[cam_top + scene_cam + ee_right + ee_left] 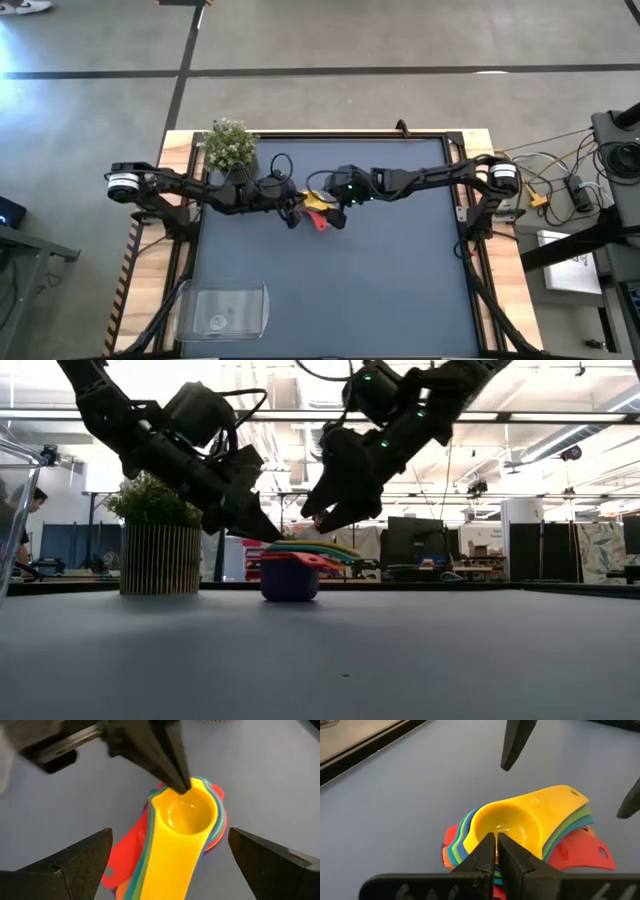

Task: Nest measuring cups in basket
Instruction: Put the stacked measuring cups into the transparent bin

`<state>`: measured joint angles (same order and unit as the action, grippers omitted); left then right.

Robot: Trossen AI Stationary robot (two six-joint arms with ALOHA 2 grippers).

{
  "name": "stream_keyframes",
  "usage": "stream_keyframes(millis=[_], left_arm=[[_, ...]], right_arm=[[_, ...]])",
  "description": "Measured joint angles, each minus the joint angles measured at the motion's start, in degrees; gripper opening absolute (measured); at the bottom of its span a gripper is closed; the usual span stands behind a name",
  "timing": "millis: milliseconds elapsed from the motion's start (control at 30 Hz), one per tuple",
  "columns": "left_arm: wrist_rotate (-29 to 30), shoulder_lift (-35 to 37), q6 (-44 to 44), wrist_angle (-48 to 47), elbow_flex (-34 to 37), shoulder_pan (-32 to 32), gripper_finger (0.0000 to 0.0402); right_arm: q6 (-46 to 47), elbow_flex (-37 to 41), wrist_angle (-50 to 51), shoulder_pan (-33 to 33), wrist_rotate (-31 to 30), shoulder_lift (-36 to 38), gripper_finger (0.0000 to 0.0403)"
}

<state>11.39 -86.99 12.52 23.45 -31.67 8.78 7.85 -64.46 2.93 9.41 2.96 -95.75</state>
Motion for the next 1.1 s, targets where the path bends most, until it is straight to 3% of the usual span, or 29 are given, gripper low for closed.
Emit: stream_keyframes(millis=[200, 467, 833, 1100], left_arm=[[0.03, 0.04, 0.46, 0.19, 0.18, 0.00, 0.0000], [0.04, -0.01, 0.24, 0.61, 0.18, 0.01, 0.0000], [0.05, -0.05, 0.86, 0.97, 0.21, 0.02, 0.0000], [0.61, 3.14, -2.01, 0.35, 0.34, 0.01, 0.0000]], right_arm=[[0.20, -11.18, 17.99, 1.22, -0.32, -3.90, 0.0386], [1.07, -23.07, 33.42, 1.07, -0.03, -11.23, 0.0386], [5.84, -25.60, 32.79, 1.09, 0.00, -13.82, 0.0386], [2.88, -26.92, 33.38, 1.92, -0.03, -10.85, 0.0386]])
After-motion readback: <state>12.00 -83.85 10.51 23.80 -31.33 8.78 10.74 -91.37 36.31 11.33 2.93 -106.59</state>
